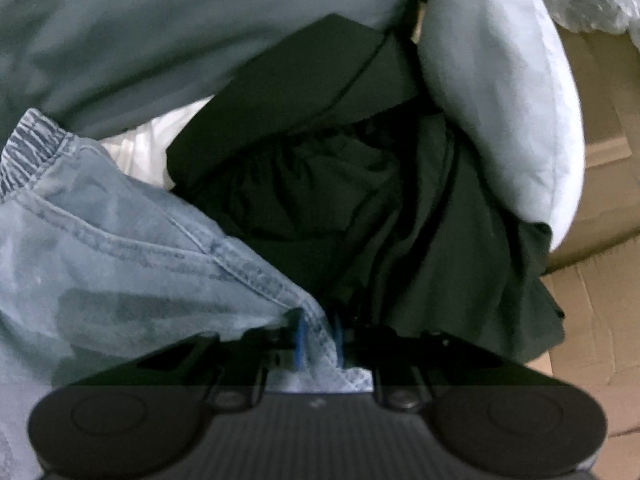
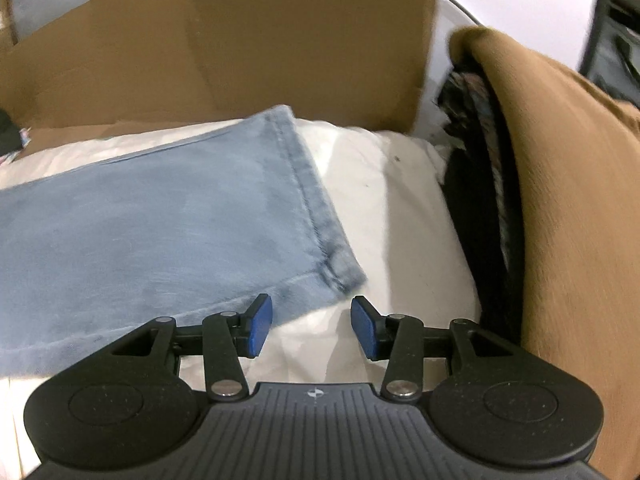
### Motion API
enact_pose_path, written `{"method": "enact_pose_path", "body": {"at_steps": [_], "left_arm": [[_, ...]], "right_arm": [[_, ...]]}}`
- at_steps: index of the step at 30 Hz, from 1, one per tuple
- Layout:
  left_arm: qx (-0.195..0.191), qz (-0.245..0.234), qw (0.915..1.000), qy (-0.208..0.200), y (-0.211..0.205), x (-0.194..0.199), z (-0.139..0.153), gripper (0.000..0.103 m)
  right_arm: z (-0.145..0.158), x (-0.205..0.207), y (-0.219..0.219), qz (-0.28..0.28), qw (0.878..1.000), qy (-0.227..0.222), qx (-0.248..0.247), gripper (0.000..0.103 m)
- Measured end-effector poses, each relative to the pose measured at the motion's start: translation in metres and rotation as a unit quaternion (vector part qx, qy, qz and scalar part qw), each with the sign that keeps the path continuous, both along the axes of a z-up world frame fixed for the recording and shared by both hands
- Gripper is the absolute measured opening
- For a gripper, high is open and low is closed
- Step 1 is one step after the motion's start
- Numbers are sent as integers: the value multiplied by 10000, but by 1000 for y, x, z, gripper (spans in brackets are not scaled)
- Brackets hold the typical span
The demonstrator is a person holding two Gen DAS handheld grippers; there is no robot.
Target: Fold clothes
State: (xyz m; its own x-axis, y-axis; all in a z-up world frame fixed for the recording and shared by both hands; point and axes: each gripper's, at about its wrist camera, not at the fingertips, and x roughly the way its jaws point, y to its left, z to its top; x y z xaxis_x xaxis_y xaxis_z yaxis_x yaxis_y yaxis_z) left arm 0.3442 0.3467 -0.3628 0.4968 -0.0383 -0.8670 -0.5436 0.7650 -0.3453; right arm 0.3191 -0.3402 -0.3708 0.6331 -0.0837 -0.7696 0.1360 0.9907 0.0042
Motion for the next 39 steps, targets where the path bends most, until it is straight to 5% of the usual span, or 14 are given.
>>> {"method": "enact_pose_path", "body": {"at_steps": [9,15,16,18,23,31,39], "left_arm": [[101,-234,9996,108,-2,-9,16,19],[652,-1214,9904,119,-10,-27,31,23],[731,-1352,9880,140,-11,-29,32,21],[811,-1574,9839,228,-14,-33,34,21],[1075,-2236,9683,287,-30,-41,37,20],[1517,-2625,9514,536,-56,-24,7,20],[1877,-2884,9366,661,-72,-8,5,20]], "right_arm": [[-6,-1,-16,-381,9972,-154,617,51],[-10,11,-26,-699,9919,-329,1007,51],[-11,14,-27,-753,9911,-323,1051,49],[-11,19,-27,-792,9917,-326,959,17],[-3,23,-23,-723,9949,-359,606,10],[-4,26,-20,-766,9958,-191,466,12],[19,-3,-8,-354,9986,-380,-8,33]]}}
